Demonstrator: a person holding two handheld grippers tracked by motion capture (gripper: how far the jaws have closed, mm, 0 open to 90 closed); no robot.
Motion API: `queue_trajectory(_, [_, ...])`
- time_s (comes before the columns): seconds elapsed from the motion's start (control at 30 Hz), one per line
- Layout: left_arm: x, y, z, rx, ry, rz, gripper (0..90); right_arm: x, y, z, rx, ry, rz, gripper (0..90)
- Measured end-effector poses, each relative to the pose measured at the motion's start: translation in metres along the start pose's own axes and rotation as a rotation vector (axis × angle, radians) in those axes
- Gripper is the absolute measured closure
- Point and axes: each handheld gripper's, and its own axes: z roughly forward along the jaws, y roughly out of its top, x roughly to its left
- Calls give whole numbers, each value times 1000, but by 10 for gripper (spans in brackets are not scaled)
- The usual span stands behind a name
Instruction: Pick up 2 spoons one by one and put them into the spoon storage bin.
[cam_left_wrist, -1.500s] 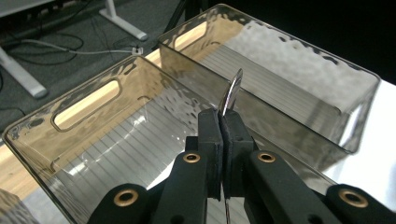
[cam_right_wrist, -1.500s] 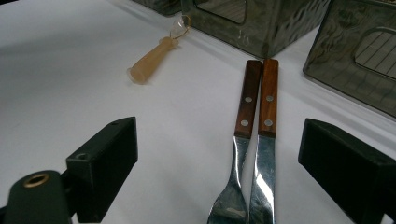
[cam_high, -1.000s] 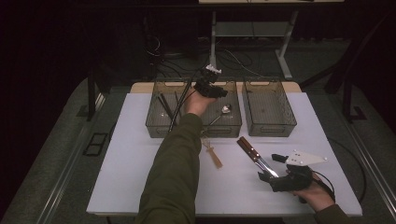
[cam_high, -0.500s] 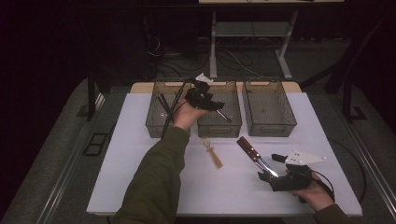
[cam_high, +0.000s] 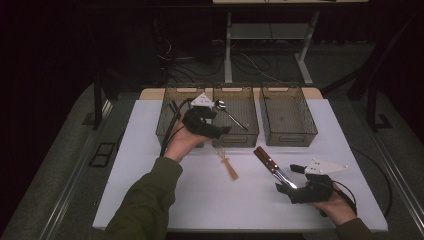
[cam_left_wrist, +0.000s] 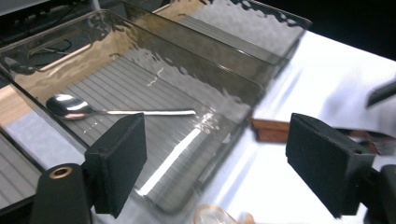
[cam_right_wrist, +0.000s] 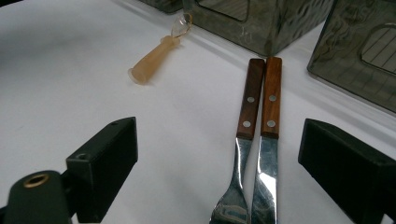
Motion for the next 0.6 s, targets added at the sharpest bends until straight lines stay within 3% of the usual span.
queue_trajectory(0.17, [-10,-18,-13,-3,-8,15,153,-2,1,-1,18,7,28,114])
queue_trajectory(0.6, [-31,-81,-32,-19,-7,0,84,-3,6,-4,6,-19,45,114])
